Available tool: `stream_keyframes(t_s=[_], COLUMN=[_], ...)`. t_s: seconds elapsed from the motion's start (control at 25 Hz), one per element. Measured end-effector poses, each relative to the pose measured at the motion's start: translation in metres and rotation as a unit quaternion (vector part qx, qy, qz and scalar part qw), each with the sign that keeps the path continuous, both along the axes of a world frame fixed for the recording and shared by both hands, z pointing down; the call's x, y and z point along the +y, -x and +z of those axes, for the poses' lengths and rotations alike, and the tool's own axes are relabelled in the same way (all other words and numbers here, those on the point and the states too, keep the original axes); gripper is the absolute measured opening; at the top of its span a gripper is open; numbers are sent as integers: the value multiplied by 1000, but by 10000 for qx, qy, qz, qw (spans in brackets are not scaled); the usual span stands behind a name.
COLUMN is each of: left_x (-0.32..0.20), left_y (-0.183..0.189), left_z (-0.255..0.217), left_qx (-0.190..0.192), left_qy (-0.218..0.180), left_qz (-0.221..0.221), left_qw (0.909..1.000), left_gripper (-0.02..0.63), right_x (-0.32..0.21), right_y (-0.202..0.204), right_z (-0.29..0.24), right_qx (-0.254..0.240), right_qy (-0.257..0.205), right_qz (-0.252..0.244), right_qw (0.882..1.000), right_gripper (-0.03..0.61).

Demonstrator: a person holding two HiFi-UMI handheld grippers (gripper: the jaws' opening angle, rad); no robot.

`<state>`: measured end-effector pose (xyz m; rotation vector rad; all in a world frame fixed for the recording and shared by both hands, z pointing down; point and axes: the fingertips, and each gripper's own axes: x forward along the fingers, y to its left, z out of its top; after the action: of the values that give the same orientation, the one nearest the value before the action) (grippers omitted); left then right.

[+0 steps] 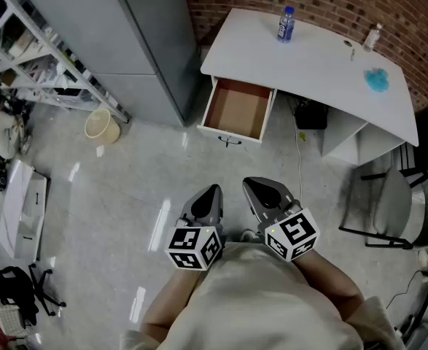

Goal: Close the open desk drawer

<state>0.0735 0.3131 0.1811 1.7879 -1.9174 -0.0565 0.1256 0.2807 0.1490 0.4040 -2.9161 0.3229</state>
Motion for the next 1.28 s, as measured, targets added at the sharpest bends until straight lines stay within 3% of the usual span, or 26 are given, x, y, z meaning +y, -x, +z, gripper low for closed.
stream_keyframes(t_s=[0.44, 1.28], left_x=[-8, -5], left_y=[-37, -68], left_z=[-1, 5], left_qx=[-165, 106], left_qy=[74, 154], left_qz=[191, 268], left_qw=[9997, 9995], left_gripper=[2, 2], right_x=[0, 4], right_y=[-25, -47], right_z=[2, 10], right_qx=[-169, -233], right_qy=[94, 294], right_qz=[-226, -348], right_qw=[9996, 9987], right_gripper=[2, 2])
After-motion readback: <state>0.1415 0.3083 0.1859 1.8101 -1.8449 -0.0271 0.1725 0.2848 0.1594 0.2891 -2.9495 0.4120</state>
